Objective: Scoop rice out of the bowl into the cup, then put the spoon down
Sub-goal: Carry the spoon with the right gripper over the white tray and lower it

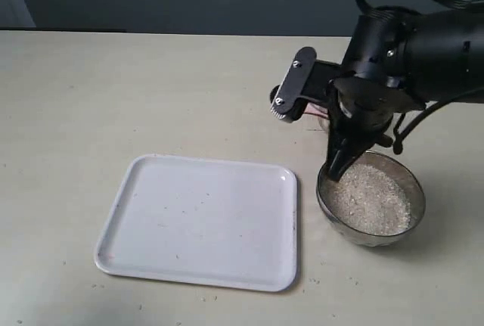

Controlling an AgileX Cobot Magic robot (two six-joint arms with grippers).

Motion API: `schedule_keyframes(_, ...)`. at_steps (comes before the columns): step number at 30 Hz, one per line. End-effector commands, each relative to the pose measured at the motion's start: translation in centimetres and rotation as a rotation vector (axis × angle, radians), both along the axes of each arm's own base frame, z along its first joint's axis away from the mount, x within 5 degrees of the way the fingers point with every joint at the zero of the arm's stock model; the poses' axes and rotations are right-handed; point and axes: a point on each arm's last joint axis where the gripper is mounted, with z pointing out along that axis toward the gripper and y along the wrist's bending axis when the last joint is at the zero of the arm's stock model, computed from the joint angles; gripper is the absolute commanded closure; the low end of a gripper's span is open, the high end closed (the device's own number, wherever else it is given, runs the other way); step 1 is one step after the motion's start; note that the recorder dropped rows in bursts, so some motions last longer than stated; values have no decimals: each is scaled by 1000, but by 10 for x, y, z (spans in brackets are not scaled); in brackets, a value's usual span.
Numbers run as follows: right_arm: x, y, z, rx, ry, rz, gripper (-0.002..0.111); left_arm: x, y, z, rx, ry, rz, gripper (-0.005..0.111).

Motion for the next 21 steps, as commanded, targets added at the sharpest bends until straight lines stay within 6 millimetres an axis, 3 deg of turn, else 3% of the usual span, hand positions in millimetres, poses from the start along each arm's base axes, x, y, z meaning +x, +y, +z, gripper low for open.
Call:
schedule_keyframes(1,-13,19,6,58,-3,94,109,0,-1,2,1,-19,-10,106)
schedule_keyframes(13,-47,73,7,409,50,233,109,0,-1,2,1,-19,-10,106)
schedule_keyframes(21,-48,79,-19,403,146,158,109,0,-1,2,1,-19,-10,106)
